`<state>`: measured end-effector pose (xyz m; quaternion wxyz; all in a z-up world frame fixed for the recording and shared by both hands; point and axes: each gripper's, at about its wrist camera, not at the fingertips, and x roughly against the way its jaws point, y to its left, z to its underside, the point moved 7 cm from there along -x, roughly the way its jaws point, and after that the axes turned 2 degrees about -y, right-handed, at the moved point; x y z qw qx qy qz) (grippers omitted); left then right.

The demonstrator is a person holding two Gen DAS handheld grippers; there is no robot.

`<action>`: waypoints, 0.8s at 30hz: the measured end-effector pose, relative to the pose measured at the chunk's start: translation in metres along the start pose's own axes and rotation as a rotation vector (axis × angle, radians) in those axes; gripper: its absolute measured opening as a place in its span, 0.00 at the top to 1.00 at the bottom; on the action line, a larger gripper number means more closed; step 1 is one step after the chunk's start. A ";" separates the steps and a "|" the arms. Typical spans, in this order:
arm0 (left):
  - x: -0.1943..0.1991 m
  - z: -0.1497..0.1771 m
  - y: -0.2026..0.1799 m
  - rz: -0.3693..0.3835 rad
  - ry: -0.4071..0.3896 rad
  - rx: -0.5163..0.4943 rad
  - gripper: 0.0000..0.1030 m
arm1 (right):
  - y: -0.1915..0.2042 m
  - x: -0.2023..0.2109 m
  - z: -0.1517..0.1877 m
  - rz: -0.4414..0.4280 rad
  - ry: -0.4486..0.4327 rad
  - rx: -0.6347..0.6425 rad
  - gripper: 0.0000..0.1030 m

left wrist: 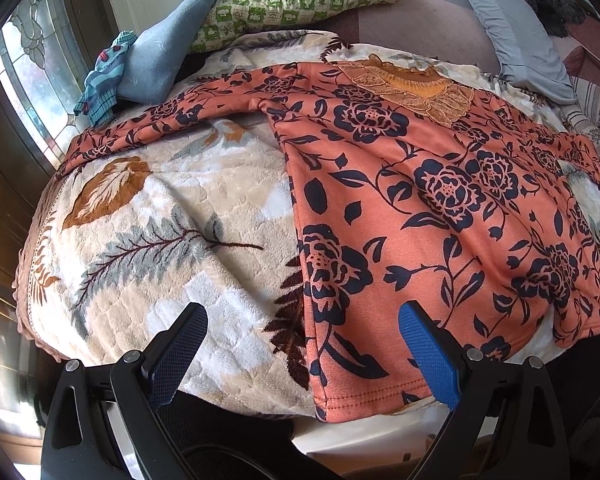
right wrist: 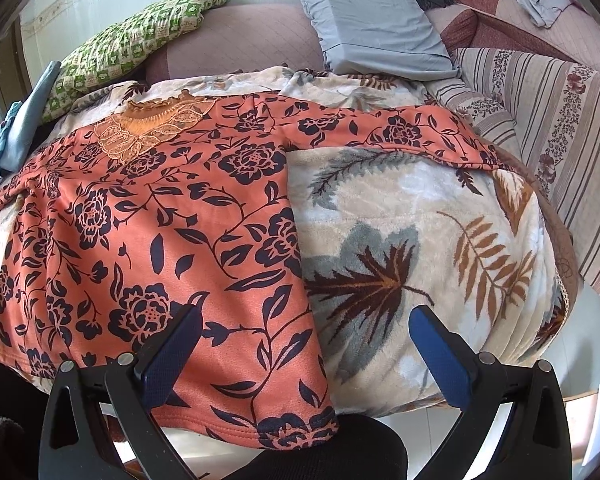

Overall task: Fold small clothes
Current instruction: 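Move both grippers over the hem of the orange floral top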

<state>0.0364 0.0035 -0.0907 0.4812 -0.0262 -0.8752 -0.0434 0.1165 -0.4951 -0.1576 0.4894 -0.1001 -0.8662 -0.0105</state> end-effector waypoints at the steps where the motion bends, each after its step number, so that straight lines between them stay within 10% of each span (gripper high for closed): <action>1: -0.001 0.000 0.000 0.000 0.001 -0.001 0.06 | 0.000 0.000 0.000 0.001 0.001 0.000 0.00; 24: -0.005 -0.001 -0.003 -0.013 0.009 -0.019 0.06 | -0.004 -0.005 0.001 0.002 0.015 -0.018 0.00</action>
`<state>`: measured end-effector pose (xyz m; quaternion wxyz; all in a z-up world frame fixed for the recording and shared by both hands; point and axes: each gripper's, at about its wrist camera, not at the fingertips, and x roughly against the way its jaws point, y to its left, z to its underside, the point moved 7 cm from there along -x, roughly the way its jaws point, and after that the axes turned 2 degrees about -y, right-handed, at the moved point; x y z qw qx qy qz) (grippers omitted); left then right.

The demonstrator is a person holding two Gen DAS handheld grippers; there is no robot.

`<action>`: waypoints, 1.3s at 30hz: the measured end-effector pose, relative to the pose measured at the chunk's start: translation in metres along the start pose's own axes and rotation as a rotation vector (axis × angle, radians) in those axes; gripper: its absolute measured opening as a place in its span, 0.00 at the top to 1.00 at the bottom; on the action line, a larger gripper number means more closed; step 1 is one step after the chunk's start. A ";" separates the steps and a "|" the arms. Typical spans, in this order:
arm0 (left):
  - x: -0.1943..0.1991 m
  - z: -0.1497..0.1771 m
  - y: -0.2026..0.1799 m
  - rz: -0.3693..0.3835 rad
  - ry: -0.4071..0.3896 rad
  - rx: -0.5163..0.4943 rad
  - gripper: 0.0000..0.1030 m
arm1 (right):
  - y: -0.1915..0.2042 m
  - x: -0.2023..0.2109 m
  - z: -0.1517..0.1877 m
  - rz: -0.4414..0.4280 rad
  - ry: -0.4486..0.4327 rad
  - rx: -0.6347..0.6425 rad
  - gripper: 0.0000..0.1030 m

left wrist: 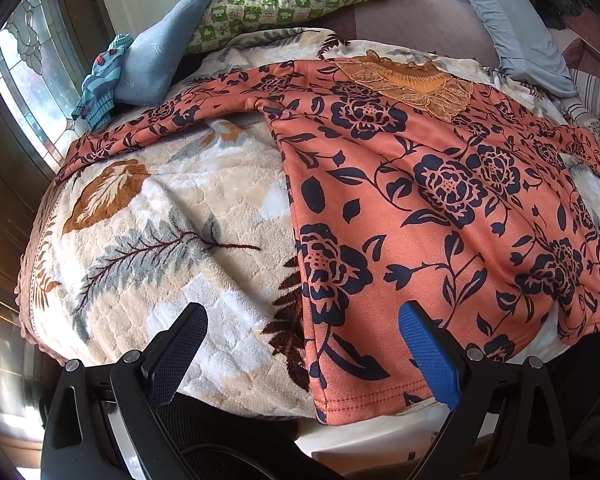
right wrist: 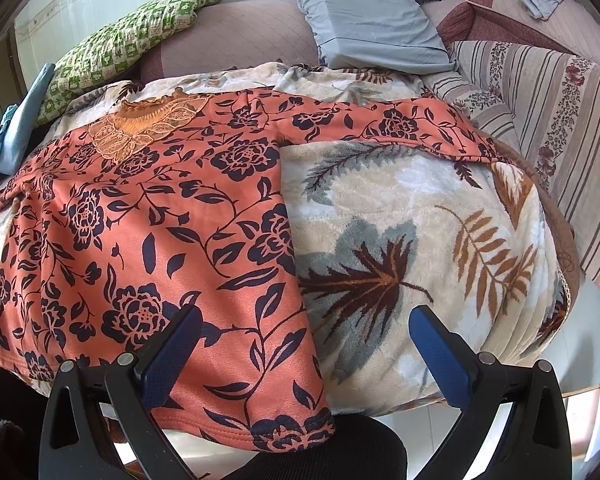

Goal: Fold small clothes

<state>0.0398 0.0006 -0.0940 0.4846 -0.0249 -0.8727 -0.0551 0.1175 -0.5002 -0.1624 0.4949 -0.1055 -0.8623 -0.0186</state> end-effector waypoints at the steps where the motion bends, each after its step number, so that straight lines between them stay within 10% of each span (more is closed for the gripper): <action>1: 0.000 0.000 0.000 0.000 0.001 0.000 0.06 | -0.001 0.000 0.000 -0.001 0.000 -0.001 0.00; 19: -0.005 -0.015 0.016 -0.005 0.019 0.031 0.07 | -0.013 -0.005 0.000 -0.029 0.009 -0.036 0.00; 27: -0.030 -0.020 0.044 0.109 0.150 0.183 0.08 | -0.029 -0.019 0.003 -0.061 0.043 -0.065 0.01; 39: -0.078 0.001 0.010 0.200 0.295 0.131 0.08 | -0.008 -0.062 0.018 -0.172 0.169 -0.076 0.01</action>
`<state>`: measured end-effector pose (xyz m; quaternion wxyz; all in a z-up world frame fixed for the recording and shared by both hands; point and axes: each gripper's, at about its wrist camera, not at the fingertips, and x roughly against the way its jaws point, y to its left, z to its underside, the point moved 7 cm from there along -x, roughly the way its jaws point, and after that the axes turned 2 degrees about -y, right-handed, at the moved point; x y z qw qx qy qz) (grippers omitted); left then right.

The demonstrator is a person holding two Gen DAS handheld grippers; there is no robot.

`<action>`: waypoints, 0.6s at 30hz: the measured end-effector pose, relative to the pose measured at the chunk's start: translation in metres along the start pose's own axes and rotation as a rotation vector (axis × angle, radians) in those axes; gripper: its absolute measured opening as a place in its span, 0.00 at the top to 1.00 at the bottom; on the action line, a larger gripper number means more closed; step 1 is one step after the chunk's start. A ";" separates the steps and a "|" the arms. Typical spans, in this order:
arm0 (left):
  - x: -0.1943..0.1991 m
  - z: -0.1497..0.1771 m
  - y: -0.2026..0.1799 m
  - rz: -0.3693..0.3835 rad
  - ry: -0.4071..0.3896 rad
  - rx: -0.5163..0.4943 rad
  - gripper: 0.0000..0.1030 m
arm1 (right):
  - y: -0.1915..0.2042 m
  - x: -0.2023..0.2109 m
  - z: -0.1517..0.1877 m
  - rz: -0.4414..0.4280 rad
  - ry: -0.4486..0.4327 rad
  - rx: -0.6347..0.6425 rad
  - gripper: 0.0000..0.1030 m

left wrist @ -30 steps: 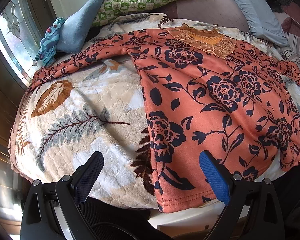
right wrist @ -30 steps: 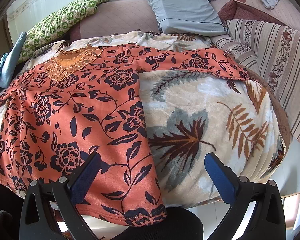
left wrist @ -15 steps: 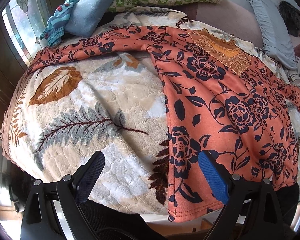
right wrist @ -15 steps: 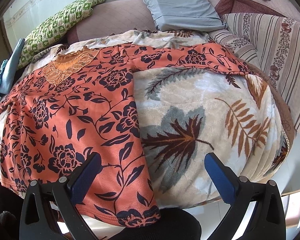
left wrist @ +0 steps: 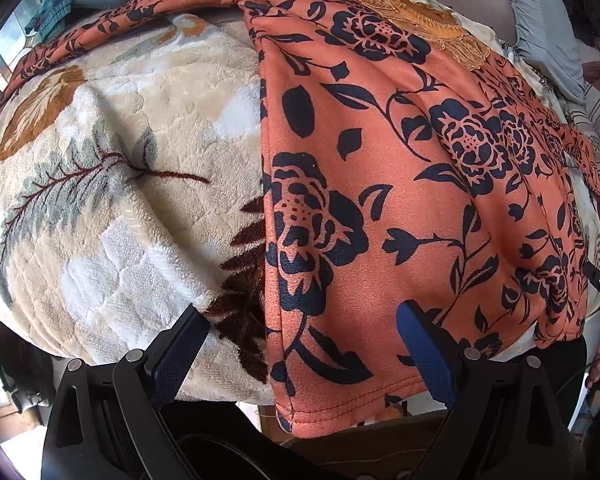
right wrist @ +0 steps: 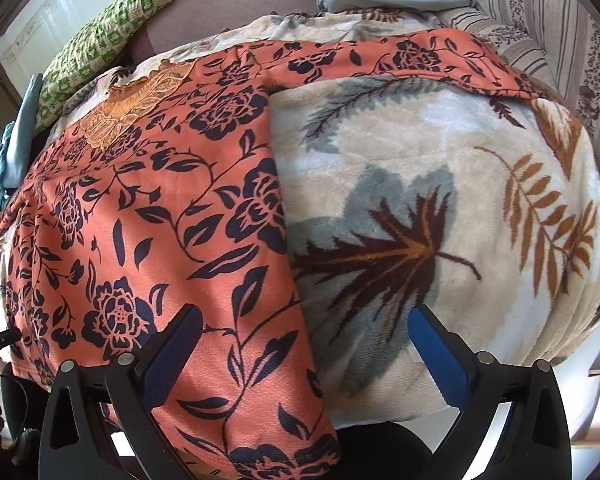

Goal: Fold small clothes

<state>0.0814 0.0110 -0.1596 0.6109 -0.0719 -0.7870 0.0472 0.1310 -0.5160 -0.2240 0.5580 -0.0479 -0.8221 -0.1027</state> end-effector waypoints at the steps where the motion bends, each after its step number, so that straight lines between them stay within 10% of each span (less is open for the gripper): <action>1: 0.000 -0.001 -0.001 0.028 0.002 0.012 0.08 | 0.004 -0.002 0.001 -0.012 0.006 0.011 0.02; 8: 0.001 -0.002 0.000 0.128 0.004 0.089 0.13 | 0.027 -0.010 0.006 -0.057 0.032 0.082 0.26; 14: 0.015 0.005 0.019 0.128 -0.010 0.133 0.58 | 0.024 -0.003 0.003 -0.104 0.015 0.083 0.82; 18: 0.025 0.015 0.027 0.173 -0.008 0.152 0.87 | 0.029 0.001 0.002 -0.123 0.007 0.089 0.91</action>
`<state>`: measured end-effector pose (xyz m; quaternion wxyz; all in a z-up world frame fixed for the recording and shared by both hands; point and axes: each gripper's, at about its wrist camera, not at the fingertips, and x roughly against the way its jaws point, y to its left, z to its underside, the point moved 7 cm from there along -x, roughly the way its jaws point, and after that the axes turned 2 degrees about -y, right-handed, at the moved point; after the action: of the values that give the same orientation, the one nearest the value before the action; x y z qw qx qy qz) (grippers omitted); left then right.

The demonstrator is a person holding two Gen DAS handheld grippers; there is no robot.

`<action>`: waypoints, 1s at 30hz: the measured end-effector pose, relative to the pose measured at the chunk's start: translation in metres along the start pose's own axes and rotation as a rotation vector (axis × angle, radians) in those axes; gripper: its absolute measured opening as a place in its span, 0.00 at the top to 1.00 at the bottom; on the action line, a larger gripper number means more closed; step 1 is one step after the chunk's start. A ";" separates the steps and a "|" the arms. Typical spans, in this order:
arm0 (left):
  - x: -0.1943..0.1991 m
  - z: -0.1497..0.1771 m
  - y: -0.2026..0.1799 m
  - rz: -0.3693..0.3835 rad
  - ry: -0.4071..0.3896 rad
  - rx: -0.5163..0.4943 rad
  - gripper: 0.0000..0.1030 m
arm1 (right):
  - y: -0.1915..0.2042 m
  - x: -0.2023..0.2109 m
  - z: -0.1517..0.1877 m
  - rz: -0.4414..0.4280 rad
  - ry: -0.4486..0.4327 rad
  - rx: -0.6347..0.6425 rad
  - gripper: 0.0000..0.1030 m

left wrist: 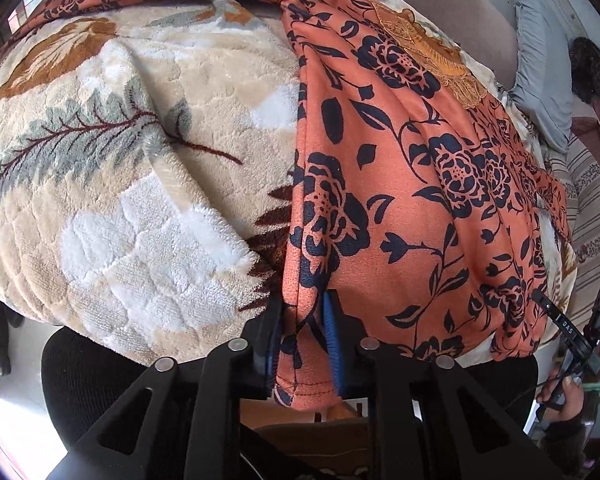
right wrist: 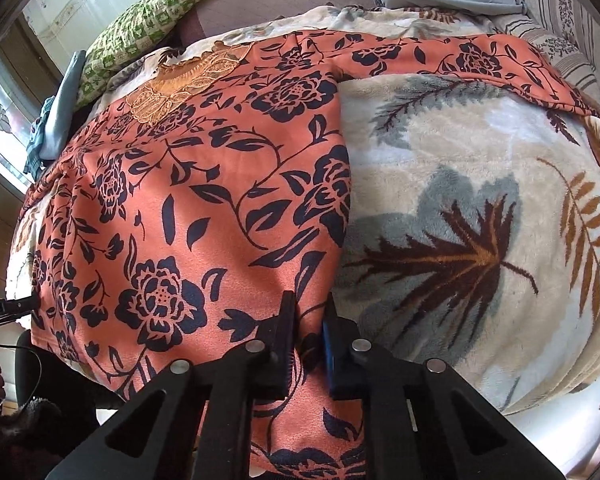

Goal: Fold small clothes

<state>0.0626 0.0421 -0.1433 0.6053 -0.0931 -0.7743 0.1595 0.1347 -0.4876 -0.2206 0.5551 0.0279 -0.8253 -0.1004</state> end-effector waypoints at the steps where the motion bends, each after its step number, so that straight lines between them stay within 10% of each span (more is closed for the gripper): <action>1: 0.001 0.003 -0.002 0.019 0.009 -0.003 0.87 | 0.001 -0.001 0.000 0.002 0.006 0.006 0.91; 9: -0.001 0.005 -0.015 0.037 0.017 -0.050 0.62 | -0.003 -0.004 0.001 -0.015 0.026 -0.029 0.82; 12: -0.003 0.004 -0.027 0.024 0.010 -0.108 0.94 | -0.001 -0.004 0.001 -0.007 0.014 -0.010 0.88; 20: 0.043 -0.007 -0.013 -0.103 -0.081 -0.107 0.95 | -0.004 0.053 -0.014 -0.157 -0.104 -0.103 0.92; 30: 0.021 0.012 -0.003 -0.273 0.019 -0.194 0.92 | -0.019 0.001 0.013 -0.022 0.063 -0.088 0.86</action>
<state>0.0455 0.0444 -0.1258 0.6170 -0.0464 -0.7856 -0.0008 0.1214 -0.5049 -0.2281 0.5801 0.0155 -0.8020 -0.1417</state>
